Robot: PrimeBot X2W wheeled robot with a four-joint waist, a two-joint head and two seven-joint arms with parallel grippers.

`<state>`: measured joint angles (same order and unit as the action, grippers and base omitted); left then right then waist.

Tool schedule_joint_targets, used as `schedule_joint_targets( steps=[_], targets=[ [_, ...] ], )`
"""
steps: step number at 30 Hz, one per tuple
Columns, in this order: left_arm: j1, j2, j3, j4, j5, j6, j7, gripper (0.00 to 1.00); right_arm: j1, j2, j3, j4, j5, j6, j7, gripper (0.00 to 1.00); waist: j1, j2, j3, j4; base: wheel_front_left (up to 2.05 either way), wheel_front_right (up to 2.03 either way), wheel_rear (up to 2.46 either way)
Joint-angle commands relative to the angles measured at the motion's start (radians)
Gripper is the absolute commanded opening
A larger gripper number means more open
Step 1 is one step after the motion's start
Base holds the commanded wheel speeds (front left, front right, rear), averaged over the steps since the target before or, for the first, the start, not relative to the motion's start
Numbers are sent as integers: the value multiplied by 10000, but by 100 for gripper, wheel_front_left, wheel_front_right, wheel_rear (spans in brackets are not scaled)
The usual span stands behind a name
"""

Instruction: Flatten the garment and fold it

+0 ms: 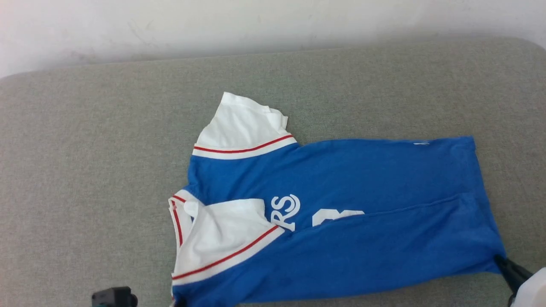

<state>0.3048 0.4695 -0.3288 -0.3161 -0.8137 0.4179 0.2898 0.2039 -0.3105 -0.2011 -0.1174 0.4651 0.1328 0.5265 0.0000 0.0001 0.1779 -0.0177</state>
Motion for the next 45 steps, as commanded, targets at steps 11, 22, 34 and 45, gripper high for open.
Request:
schedule_joint_targets(
  steps=[11,22,34,45],
  targets=[
    [-819,-665,-51,1570,-207,-687,-748,100,-226,78,341,376,-9,-21,-503,100,0,-1,-145,47,0,0,0],
    [-3041,400,1551,-287,1270,-436,-2407,100,-1484,-33,-462,-1324,-537,-21,-1477,100,0,-1,516,-222,0,0,0],
    [-10003,1223,-526,1400,2907,-2378,42,100,-3289,349,389,-1616,-1338,-21,-2042,100,0,-1,2693,-741,0,0,0],
    [-12591,838,-2114,4842,2542,-4159,2777,100,-3712,341,876,-1112,-1218,-21,-2397,100,0,-1,3486,-1287,0,0,0]
  ],
)
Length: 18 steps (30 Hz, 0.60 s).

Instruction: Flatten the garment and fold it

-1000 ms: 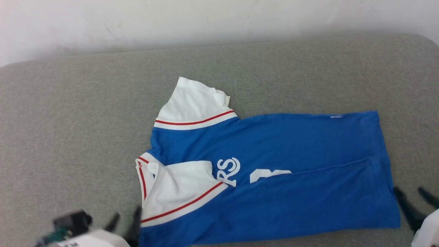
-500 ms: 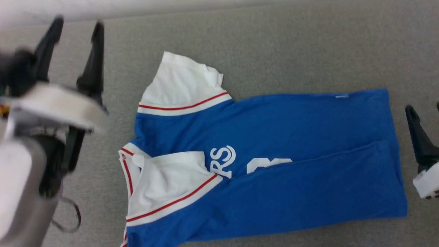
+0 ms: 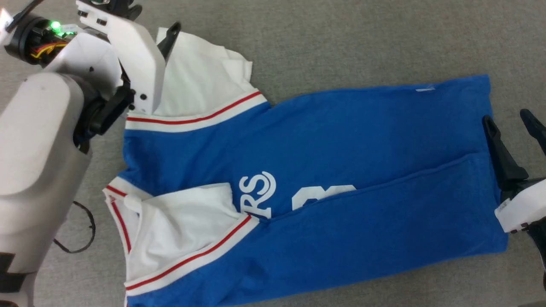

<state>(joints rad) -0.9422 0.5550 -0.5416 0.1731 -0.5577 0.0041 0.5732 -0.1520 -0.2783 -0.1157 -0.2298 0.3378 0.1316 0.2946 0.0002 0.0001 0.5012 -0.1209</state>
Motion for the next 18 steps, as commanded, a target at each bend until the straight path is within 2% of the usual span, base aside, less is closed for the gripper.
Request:
schedule_joint_targets(
  steps=[1,9,10,11,18],
  targets=[
    [-201,35,-31,120,-7,-66,98,100,-174,14,38,23,72,-9,-95,100,-2,-1,325,-305,0,0,0],
    [-350,380,-149,920,-20,-70,828,100,-373,-72,72,59,151,-9,-175,100,-2,-1,825,-552,0,0,0],
    [-318,399,-160,971,-63,-72,915,36,-414,-79,78,62,161,-9,-176,100,-2,-1,871,-568,0,0,0],
    [-273,405,-177,999,-121,-98,980,0,-458,-88,81,71,165,-9,-175,100,-2,-1,893,-570,0,0,0],
    [16,267,-77,1012,-375,-80,567,0,-883,-367,112,32,266,-9,-42,100,-2,-1,789,-435,0,0,0]
  ],
)
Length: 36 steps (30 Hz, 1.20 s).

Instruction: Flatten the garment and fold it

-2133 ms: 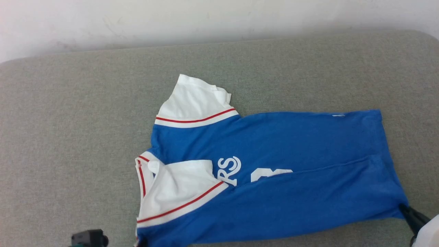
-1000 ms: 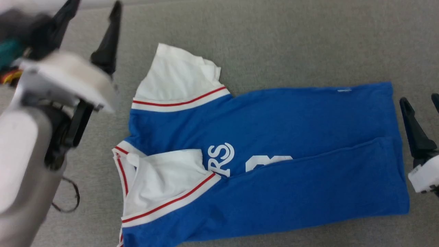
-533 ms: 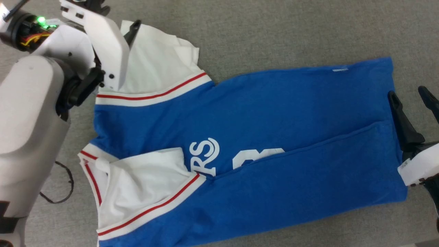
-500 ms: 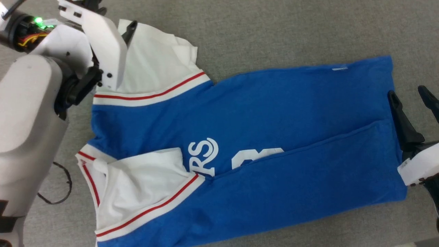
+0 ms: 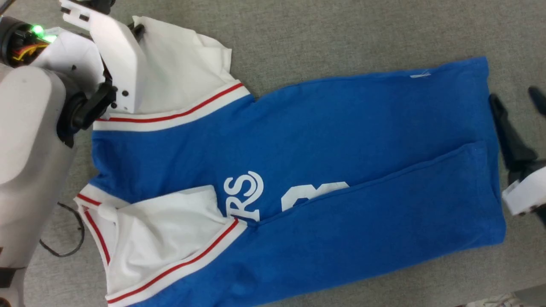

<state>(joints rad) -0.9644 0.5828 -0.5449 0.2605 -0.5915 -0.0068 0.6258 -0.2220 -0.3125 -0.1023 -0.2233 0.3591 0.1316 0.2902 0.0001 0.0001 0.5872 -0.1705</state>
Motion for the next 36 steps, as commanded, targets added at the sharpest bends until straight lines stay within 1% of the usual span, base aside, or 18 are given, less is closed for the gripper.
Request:
schedule_joint_targets(
  steps=[1,5,7,9,12,15,18,22,26,27,28,29,30,31,36],
  targets=[
    [279,-22,-32,131,-45,32,-63,0,-314,-144,-18,-72,72,-9,34,100,-1,-1,-127,93,0,0,0],
    [434,-71,-2,79,-84,34,-415,0,-1128,-752,-44,-252,239,-9,356,100,-1,-1,-337,233,0,0,0],
    [483,-86,-6,54,-102,43,-488,0,-1623,-1002,-54,-165,459,-9,716,100,-1,-1,-395,311,0,0,0],
    [503,-111,-6,26,-118,65,-545,0,-2094,-1372,101,89,596,-9,1193,100,-1,-1,-411,397,0,0,0],
    [480,-173,-44,-40,-131,74,-564,0,-2604,-1754,330,818,884,-9,2169,100,-1,-1,-350,554,0,0,0],
    [410,-273,-87,-107,-132,92,-590,0,-2930,-1917,428,1602,1191,-9,3076,100,-1,-1,-221,728,0,0,0],
    [340,-391,-134,-146,-140,111,-619,0,-3107,-2088,577,2212,1274,-9,3452,100,-1,-1,-60,919,0,0,0],
    [272,-470,-172,-111,-153,127,-637,0,-3134,-1929,652,2816,1564,-9,3750,100,-1,-1,86,1098,0,0,0],
    [241,-478,-177,-56,-178,136,-673,0,-3027,-1816,835,3171,1893,-9,4308,100,-1,-1,130,1214,0,0,0],
    [234,-475,-177,-46,-184,137,-678,0,-3005,-1788,831,3240,1952,-9,4454,95,-1,-1,133,1236,0,0,0],
    [227,-472,-176,-38,-190,139,-684,0,-2997,-1753,793,3297,1975,-9,4557,37,-1,-1,135,1256,0,0,0],
    [227,-472,-176,-38,-190,139,-684,0,-2997,-1753,793,3297,1975,-9,4557,37,-1,-1,135,1256,0,0,0],
    [219,-468,-175,-31,-194,143,-693,0,-3005,-1725,751,3330,1963,-9,4607,7,-1,-1,136,1274,0,0,0],
    [209,-464,-174,-26,-198,146,-701,0,-3013,-1706,710,3355,1924,-9,4635,0,-1,-1,140,1288,0,0,0],
    [181,-450,-88,-20,-197,173,-1005,0,-3182,-1607,435,3440,1565,-9,4390,0,-1,-1,64,1317,0,0,0]
  ],
)
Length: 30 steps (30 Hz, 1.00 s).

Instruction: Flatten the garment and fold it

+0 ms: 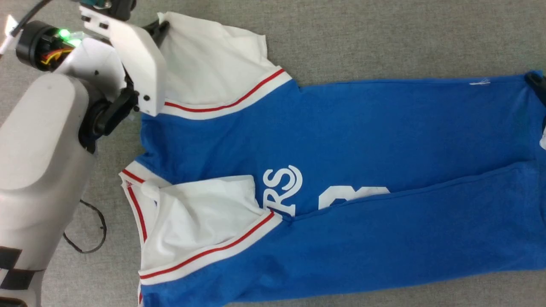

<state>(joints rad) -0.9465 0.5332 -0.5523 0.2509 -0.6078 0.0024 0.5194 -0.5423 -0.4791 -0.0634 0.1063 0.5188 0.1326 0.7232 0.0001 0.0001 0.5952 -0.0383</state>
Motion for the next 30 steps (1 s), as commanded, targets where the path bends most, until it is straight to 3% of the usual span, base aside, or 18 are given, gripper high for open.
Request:
schedule_joint_targets(
  steps=[1,10,17,22,30],
  targets=[
    [-6,56,50,66,-36,96,-94,0,-27,91,22,108,-72,-19,-45,0,-1,-1,-70,-19,0,0,0],
    [264,-62,891,-90,-235,282,-2225,0,-131,-35,25,-99,-280,-19,-1207,0,-1,-1,-1030,-15,0,0,0],
    [1866,219,1123,-1124,-341,344,-3460,0,862,-36,176,-395,-182,-19,-1978,0,-1,-1,-2107,150,0,0,0],
    [3714,592,1129,-2346,-299,739,-3992,0,2097,194,0,-819,-71,-19,-2431,0,-1,-1,-2789,243,0,0,0],
    [6864,896,1498,-3932,-781,1715,-4671,0,4063,737,-557,-1283,214,-19,-2848,0,-1,-1,-3132,136,0,0,0]
  ],
)
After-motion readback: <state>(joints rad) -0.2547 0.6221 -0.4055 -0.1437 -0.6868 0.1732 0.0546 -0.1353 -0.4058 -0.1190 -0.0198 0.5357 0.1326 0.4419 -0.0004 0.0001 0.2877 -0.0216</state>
